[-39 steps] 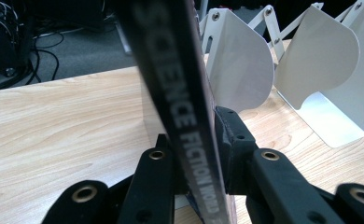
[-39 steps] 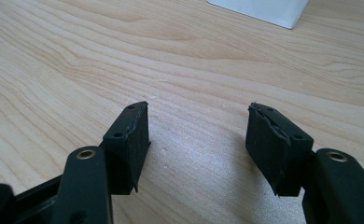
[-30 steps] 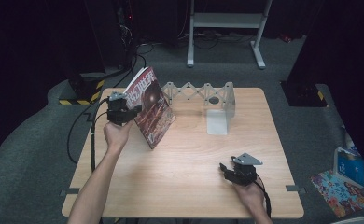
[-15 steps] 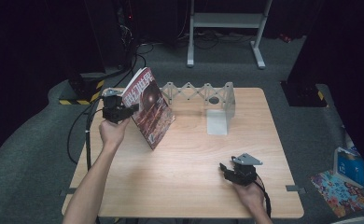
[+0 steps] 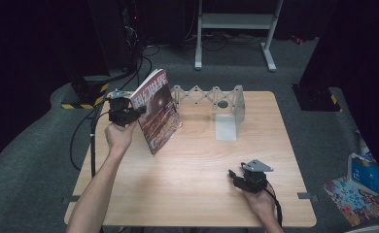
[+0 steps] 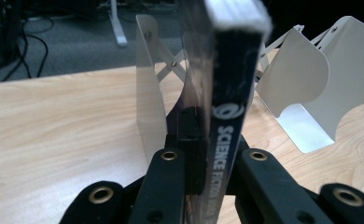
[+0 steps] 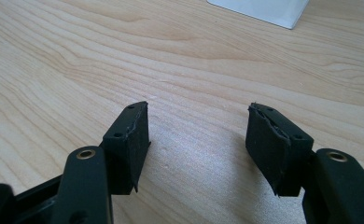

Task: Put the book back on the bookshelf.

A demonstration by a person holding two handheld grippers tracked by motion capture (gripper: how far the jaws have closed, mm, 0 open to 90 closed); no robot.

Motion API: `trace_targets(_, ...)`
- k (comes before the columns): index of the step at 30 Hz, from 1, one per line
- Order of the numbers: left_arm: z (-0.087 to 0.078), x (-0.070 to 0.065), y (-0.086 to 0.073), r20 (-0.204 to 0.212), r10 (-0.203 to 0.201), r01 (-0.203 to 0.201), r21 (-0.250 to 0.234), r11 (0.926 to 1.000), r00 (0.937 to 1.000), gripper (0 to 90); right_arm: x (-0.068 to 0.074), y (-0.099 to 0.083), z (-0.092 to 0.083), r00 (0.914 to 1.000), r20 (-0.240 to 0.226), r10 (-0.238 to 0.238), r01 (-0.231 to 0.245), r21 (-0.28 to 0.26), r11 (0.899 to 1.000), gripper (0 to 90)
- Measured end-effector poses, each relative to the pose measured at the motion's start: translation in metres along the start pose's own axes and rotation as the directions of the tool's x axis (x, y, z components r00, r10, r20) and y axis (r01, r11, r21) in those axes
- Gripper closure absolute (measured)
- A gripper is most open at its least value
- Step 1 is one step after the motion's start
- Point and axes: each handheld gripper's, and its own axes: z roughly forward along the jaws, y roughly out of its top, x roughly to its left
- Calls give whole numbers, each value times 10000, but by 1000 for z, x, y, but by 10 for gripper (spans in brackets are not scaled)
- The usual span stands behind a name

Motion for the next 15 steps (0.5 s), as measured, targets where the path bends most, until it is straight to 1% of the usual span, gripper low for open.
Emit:
trace_targets(7, 2, -3, 4, -69, 19, -22, -407, 9992, 10000, 841, 0, 0, 0, 10000, -1, 16, -16, -4, 10000, 394)
trace_targets(12, 6, -3, 6, -198, 170, -182, -606, 9980, 9997, 841, 0, 0, 0, 10000, 1, 15, -15, -6, 10000, 394)
trace_targets(15, 9, -3, 6, -224, 146, -163, -787, 9968, 9996, 841, 0, 0, 0, 10000, 3, 18, -18, -11, 10000, 394)
